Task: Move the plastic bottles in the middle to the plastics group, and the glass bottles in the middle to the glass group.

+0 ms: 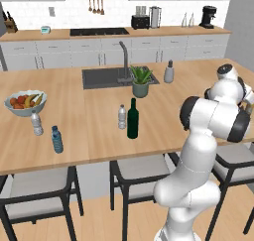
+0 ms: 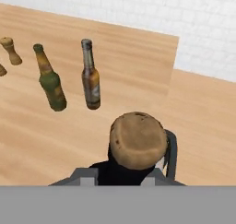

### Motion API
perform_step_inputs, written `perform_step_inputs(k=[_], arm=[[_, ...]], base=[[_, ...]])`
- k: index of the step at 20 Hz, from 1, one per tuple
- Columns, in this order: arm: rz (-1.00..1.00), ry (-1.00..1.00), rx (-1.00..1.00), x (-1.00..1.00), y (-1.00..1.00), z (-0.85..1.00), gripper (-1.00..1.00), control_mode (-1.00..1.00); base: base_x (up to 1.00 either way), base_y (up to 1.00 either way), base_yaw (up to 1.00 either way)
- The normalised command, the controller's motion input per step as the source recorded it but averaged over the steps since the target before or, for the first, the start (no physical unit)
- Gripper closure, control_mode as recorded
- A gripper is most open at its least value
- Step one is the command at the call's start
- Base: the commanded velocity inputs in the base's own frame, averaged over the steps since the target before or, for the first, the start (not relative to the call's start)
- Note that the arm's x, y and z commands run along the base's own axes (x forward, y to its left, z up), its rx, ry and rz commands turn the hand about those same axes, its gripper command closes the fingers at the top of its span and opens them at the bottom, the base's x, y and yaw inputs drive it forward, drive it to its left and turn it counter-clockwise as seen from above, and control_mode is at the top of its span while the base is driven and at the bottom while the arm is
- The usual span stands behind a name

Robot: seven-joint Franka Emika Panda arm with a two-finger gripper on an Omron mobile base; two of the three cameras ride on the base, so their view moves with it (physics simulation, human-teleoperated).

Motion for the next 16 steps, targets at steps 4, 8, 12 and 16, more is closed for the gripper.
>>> perform_step_inputs(k=[4,8,12,16], arm=[[-0.09,-0.02,0.00,0.28,-0.51,0.00,1.00,-1.00],[-0.09,0.00,0.00,0.31,-0.46,0.00,1.00,-1.00],[-0.02,-0.09,0.00,0.25,-0.24,-0.02,1.00,-1.00],[0.00,-0.13,0.00,0.22,-0.21,-0.10,1.00,-1.00]], base=[[0.00,0.00,0.00],[0.00,0.00,0.00],[0.00,0.00,0.00],[0.00,0.00,0.00]])
